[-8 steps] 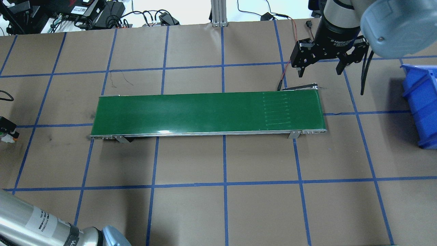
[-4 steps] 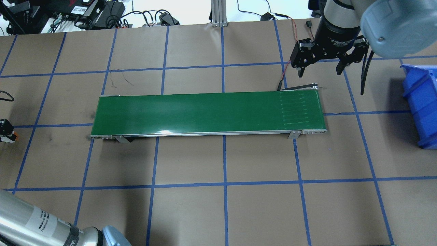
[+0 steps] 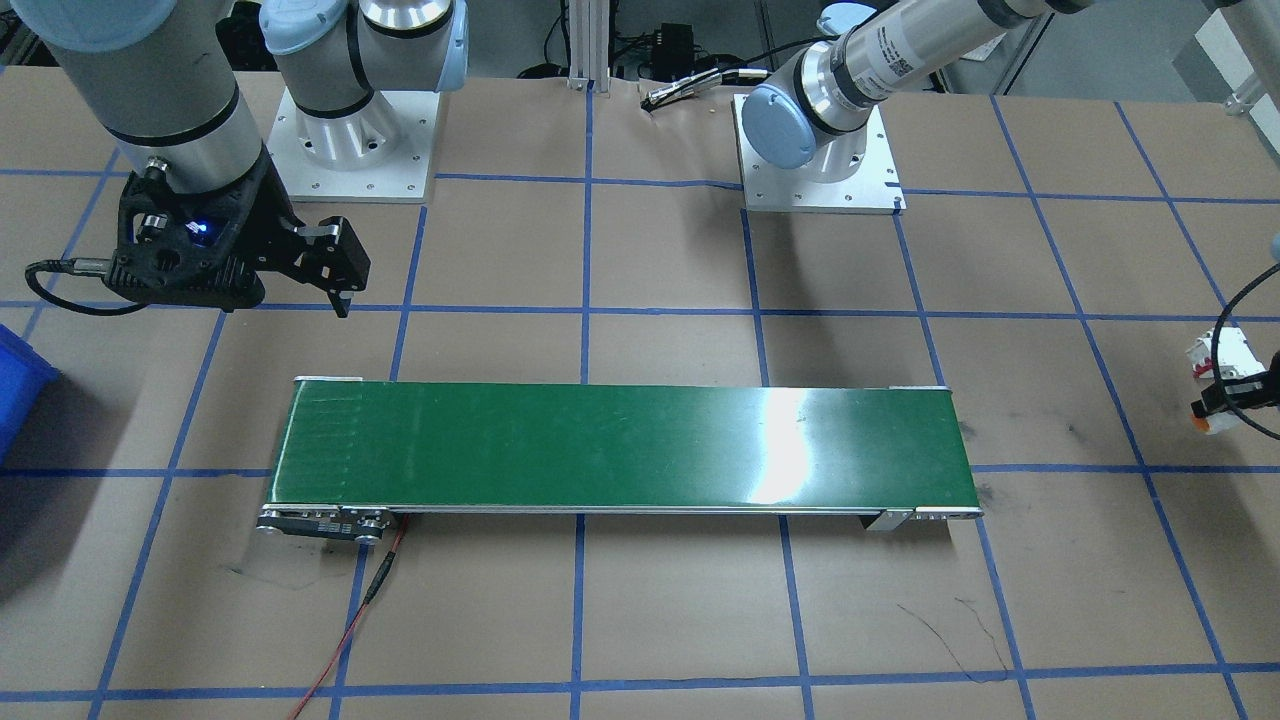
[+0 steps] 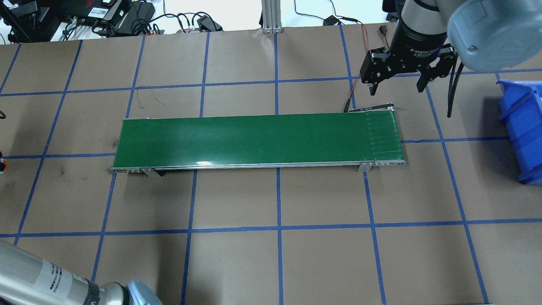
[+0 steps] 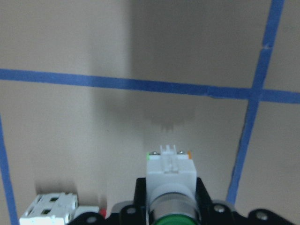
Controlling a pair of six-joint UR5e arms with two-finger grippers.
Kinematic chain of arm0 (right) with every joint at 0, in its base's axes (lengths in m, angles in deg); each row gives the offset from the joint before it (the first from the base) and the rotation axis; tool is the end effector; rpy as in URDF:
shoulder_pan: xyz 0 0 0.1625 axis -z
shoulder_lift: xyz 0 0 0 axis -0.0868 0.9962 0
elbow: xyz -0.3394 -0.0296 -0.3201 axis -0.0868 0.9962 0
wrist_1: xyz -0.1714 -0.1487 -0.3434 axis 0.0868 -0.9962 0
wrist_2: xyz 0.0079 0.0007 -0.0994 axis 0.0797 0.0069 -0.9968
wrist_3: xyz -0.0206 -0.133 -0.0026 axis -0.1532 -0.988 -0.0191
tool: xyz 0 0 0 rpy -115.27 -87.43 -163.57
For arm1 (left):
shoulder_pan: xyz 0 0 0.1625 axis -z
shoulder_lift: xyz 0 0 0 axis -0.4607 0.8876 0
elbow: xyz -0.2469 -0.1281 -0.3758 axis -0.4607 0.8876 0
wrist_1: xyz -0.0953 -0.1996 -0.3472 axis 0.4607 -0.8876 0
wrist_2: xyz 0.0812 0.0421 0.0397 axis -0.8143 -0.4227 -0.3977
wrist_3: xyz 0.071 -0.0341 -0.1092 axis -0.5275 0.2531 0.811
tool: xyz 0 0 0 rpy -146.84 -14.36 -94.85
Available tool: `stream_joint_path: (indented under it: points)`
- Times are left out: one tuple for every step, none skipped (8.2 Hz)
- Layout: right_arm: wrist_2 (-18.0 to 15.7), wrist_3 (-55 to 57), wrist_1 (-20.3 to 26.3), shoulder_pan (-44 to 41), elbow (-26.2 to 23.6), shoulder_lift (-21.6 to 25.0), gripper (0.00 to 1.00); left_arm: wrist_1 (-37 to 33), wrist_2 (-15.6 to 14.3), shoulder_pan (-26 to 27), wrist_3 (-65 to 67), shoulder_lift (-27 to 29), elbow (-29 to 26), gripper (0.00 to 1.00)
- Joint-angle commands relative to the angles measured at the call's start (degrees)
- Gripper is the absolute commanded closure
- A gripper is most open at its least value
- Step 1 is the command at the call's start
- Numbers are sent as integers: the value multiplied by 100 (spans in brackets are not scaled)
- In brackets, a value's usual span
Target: Move button from left to right
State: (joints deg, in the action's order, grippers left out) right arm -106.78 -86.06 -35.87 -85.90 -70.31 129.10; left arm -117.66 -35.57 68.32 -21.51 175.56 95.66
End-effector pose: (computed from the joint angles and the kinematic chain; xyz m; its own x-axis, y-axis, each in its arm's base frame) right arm 0.1343 -0.5203 0.4736 -0.9986 0.0162 0.0513 0.0161 0.9999 -0.0028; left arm 0.4372 -0.5310 0.2326 -0.9957 -0.0871 -0.0310 -0.0910 0.9828 0.1606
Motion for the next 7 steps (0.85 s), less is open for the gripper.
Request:
stream_joint_path:
  points:
    - [4, -5, -3, 0, 0, -1, 0, -618, 21, 330, 2, -1059, -23, 100]
    - [-5, 3, 6, 0, 0, -1, 0, -830, 21, 855, 71, -1358, -32, 100]
    - [-5, -5, -3, 0, 0, -1, 0, -919, 48, 1399, 263, -1640, 12, 100]
    - [-5, -5, 6, 0, 0, -1, 0, -1155, 65, 1831, 587, -1791, 30, 100]
    - [-5, -5, 6, 0, 0, -1, 0, -1218, 413, 2166, 1060, -1879, 47, 100]
    - [-5, -5, 6, 0, 0, 8, 0, -1219, 817, 2378, 1430, -1810, 65, 100]
    - [-5, -5, -3, 0, 0, -1, 0, -1219, 873, 2520, 1904, -1714, 100, 100]
